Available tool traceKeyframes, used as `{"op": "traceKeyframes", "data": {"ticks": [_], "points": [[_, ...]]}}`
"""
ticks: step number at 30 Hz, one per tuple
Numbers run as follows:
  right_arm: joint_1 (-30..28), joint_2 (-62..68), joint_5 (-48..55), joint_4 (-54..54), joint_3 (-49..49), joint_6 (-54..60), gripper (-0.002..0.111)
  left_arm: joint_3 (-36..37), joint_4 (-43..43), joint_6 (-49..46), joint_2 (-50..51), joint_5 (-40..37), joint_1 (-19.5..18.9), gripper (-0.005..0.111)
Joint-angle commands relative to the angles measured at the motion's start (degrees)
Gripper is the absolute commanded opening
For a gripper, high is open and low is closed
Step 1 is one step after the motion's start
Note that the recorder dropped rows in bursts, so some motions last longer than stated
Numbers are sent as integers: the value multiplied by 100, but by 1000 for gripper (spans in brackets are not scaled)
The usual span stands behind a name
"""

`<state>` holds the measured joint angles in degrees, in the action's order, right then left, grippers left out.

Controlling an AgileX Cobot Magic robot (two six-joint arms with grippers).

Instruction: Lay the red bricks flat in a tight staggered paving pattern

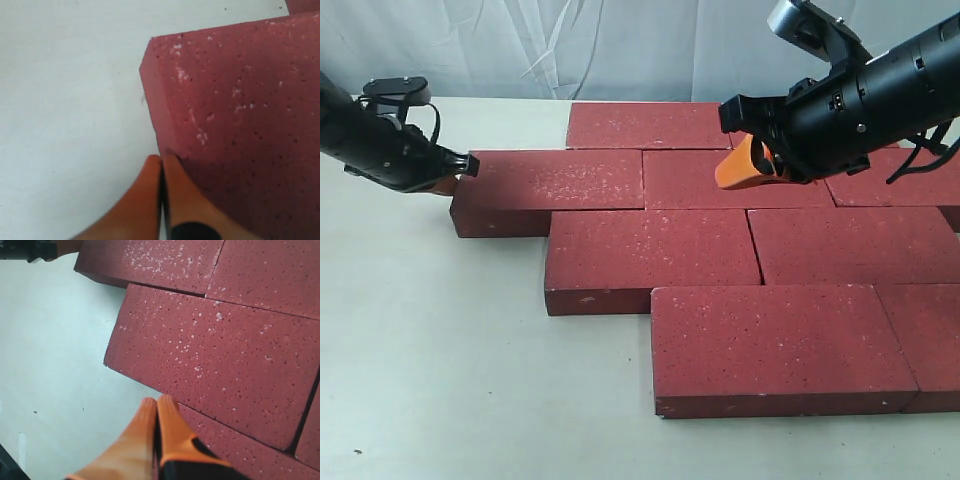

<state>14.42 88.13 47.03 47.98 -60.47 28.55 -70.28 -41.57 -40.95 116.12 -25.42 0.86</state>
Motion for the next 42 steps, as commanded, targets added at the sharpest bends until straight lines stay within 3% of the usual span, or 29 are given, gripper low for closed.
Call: {"op": "traceKeyframes", "data": {"ticks": [1, 9, 14, 18, 21, 34, 42], "points": [[-3, -50, 10, -21, 18, 27, -1, 15, 352, -31, -16, 166, 34, 0], [-3, -50, 10, -69, 18, 27, -1, 15, 780, 713, -267, -292, -356, 0], [-3, -50, 10, -94, 18, 27, -1, 15, 834, 1063, -635, -776, -295, 0], [-3, -50, -4, -131, 18, 27, -1, 15, 1036, 1255, -839, -1215, 57, 0], [-3, -50, -49, -266, 18, 27, -1, 65, 1452, 1587, -876, -1399, 601, 0], [-3, -50, -49, -266, 18, 27, -1, 788, 1423, 1848, -876, -833, 1881, 0], [-3, -50, -49, -266, 18, 27, -1, 803, 1461, 1824, -876, -581, 2331, 0]]}}
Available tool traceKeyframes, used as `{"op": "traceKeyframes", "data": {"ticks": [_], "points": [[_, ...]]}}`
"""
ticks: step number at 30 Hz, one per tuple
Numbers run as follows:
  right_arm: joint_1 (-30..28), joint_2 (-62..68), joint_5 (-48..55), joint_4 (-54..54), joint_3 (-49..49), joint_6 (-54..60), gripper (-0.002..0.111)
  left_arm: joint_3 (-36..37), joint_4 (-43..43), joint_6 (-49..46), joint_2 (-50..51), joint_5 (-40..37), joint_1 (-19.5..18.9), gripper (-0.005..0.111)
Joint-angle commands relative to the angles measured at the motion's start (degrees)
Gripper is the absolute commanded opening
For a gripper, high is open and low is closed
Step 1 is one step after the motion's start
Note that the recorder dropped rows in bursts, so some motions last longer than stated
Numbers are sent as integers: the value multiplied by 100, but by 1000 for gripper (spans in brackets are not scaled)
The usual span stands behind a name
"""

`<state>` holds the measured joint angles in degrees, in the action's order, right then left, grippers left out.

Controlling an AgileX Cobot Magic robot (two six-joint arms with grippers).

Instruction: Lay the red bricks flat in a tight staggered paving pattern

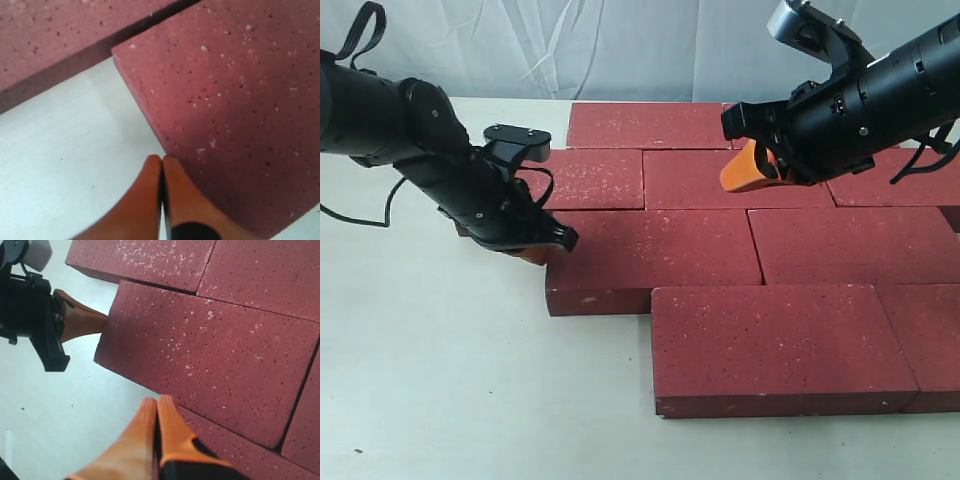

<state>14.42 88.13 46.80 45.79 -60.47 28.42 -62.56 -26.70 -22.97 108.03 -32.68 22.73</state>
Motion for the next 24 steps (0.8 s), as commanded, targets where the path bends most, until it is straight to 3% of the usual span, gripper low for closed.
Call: {"op": "traceKeyframes", "data": {"ticks": [1, 11, 24], "points": [[-3, -50, -26, -47, 18, 40, -1, 31, -27, 26, -68, 145, 144, 0], [-3, -50, 22, -47, 18, 40, -1, 35, 984, 647, -158, -166, 77, 0], [-3, -50, 21, -172, 18, 40, -1, 174, 1048, 1355, -1151, -374, 77, 0]]}}
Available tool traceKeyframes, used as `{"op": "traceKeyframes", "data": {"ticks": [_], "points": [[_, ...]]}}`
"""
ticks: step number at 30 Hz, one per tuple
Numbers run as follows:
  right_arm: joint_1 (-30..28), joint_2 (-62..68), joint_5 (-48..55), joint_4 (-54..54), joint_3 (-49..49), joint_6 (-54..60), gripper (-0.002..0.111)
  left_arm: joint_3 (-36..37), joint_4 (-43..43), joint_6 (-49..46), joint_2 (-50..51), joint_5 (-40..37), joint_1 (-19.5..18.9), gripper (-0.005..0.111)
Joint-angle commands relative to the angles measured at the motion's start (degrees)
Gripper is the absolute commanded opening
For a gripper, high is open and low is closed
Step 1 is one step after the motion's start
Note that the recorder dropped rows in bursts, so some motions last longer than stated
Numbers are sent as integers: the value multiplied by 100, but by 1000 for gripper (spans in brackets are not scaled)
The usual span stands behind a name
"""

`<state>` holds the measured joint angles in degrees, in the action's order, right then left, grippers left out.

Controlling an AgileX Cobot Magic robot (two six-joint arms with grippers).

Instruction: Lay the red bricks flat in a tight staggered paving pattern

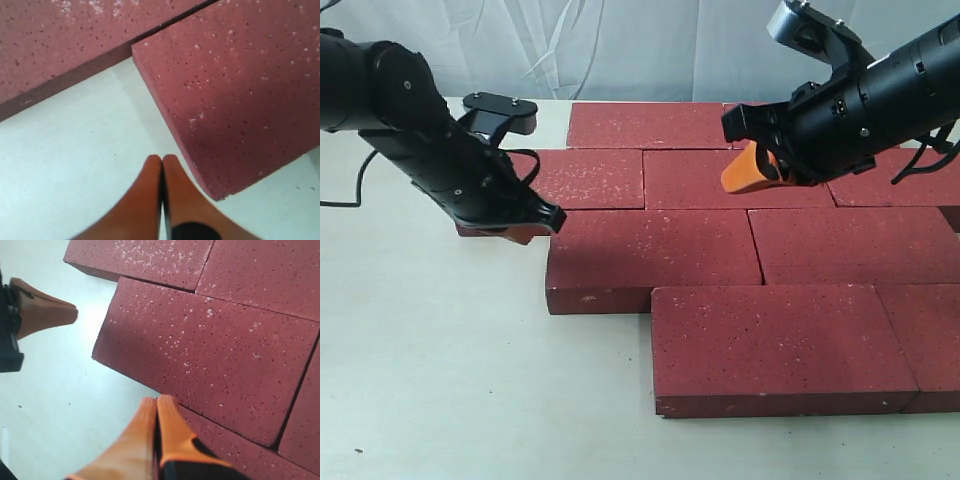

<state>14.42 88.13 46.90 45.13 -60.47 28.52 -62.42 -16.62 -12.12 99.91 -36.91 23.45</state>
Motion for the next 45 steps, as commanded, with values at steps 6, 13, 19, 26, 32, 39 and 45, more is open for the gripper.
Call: {"op": "traceKeyframes", "data": {"ticks": [6, 13, 19, 26, 32, 39, 45], "points": [[-3, -50, 0, -432, 18, -140, -1, 669, 41, 466, -966, 226, 5, 0], [-14, -50, -169, -1138, 262, -808, -1, 969, 265, 746, -1703, 152, 5, 0], [-14, -293, -468, -1347, 904, -1283, -1, 1021, 507, 1120, -2177, -10, -447, 0], [-14, -1054, -567, -1533, 1611, -1425, -1, 1021, 563, 1066, -2590, -682, -1335, 0], [-14, -1704, -528, -2300, 1732, -2203, -1, 1226, 743, 1058, -3168, -937, -1763, 0], [-14, -2399, -441, -2887, 1732, -2470, -1, 1901, 959, 1058, -4195, -745, -1788, 0], [-14, -2928, -277, -3195, 1732, -2470, -1, 2309, 1377, 1058, -5164, -719, -1788, 0]]}}
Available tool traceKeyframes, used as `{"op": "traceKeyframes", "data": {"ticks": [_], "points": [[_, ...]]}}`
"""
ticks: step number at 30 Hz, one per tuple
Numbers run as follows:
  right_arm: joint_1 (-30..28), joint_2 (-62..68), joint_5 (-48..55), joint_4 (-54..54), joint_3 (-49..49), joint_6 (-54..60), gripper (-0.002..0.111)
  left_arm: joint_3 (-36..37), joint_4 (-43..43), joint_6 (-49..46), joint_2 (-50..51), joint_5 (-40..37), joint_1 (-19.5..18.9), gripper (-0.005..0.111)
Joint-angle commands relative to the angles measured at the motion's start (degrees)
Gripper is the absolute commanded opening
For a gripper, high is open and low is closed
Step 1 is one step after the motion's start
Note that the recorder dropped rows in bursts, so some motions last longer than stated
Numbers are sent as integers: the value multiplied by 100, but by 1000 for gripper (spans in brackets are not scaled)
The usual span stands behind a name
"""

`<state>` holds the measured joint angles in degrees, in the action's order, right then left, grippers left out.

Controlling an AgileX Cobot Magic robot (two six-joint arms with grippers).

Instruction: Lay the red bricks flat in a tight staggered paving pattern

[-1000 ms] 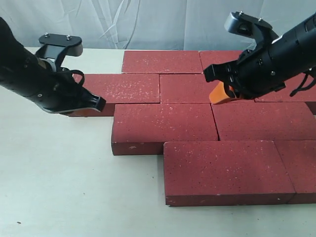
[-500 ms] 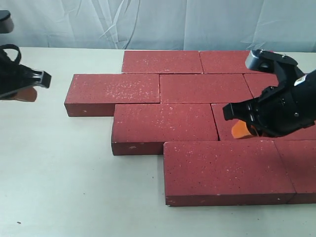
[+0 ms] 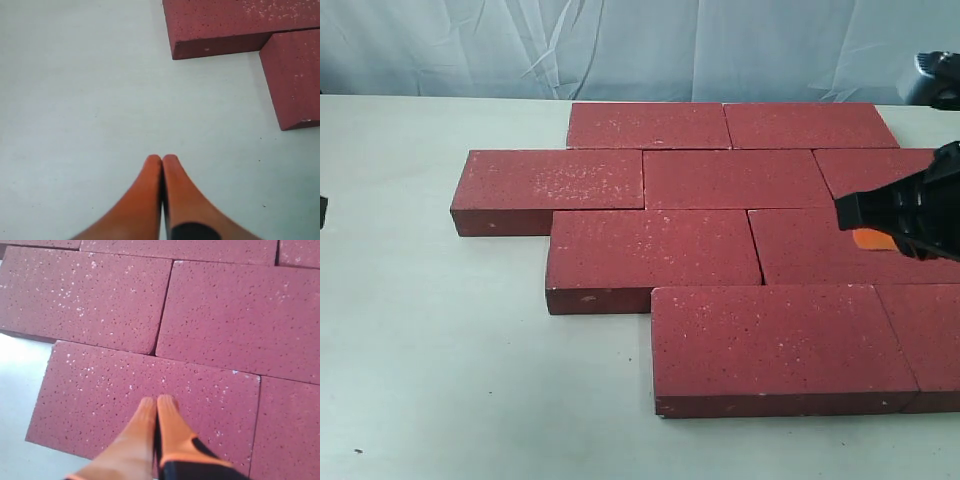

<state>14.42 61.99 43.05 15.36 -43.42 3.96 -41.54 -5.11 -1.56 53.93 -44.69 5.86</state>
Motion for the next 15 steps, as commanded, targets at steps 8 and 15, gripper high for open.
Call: {"op": "traceKeyframes", "data": {"ticks": [8, 15], "points": [[-14, -931, 134, -218, 28, -14, -1, 633, 232, 1, -1808, 58, -30, 0], [-14, -1612, 134, -218, 28, -14, -1, 1006, 242, -13, -2933, 93, -30, 0]]}}
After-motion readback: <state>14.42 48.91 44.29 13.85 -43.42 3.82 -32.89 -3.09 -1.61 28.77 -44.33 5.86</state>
